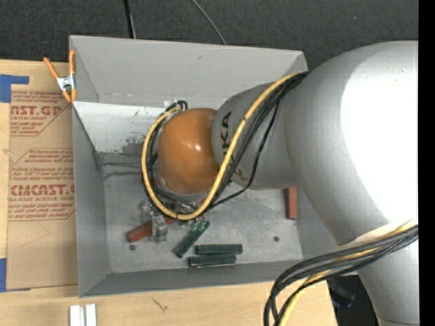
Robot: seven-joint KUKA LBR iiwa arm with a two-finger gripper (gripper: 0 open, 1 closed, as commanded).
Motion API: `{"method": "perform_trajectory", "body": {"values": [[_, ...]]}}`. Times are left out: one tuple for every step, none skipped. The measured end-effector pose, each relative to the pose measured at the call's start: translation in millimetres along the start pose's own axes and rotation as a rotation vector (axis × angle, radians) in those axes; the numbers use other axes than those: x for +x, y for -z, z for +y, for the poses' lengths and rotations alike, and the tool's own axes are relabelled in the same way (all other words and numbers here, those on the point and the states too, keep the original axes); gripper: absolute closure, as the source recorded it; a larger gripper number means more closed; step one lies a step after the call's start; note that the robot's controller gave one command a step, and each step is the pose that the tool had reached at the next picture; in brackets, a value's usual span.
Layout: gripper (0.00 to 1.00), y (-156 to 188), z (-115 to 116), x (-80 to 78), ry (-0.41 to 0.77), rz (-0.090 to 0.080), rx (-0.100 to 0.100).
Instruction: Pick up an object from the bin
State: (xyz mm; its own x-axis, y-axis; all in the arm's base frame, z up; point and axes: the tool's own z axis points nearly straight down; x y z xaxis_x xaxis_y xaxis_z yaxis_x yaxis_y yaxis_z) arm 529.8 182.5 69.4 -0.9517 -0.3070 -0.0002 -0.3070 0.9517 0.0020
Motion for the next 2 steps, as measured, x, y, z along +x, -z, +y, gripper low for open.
{"method": "perform_trajectory", "body": {"values": [[1.0, 203.8, -4.9, -19.6, -0.007, -0.007, 0.002], [1.0, 201.6, -4.7, -19.2, -0.007, -0.004, 0.001]]}}
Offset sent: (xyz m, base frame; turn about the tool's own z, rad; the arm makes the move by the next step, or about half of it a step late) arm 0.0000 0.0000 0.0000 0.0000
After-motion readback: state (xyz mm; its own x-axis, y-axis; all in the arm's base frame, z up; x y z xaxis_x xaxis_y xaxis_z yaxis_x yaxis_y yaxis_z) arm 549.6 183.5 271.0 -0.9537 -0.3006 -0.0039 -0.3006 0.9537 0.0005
